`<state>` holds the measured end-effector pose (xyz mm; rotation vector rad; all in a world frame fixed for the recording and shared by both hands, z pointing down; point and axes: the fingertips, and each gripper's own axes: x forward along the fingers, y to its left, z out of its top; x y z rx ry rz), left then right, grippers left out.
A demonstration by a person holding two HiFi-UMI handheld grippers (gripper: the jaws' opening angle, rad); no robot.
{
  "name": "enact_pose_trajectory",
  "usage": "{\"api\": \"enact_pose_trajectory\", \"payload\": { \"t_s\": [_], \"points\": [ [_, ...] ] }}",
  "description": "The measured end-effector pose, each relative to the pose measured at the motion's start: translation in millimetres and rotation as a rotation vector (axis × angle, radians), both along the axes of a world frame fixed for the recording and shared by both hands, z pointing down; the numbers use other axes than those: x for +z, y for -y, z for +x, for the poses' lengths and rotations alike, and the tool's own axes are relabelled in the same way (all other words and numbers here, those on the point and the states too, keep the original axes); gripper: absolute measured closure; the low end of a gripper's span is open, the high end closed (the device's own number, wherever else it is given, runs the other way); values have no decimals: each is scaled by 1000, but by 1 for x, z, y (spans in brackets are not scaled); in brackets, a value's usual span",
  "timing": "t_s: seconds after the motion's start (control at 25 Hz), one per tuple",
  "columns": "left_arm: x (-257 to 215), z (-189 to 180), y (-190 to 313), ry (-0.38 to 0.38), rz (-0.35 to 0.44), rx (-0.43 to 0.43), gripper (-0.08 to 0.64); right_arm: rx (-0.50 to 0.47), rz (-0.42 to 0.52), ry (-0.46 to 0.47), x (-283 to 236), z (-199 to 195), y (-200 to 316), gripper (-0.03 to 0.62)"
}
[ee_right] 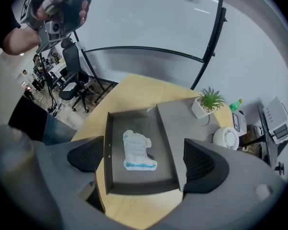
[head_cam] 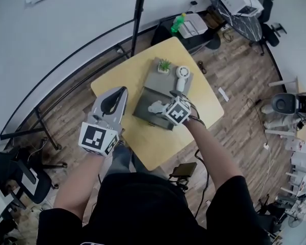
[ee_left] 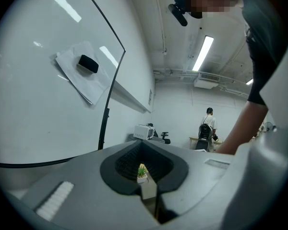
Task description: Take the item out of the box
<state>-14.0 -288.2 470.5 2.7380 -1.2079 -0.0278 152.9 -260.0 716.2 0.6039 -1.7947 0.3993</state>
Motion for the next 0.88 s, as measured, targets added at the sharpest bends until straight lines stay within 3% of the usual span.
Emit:
{"api": "enact_pose_trajectory", "payload": {
  "t_s": [0.52,0.88],
  "points": [
    [11,1,0,22,-17,-17,561,-68,-155,-44,57,-10,-16,124],
    [24,-7,-1,34,-38,-36,561,-87,-194,-80,87,-10,-10,165]
  ]
}}
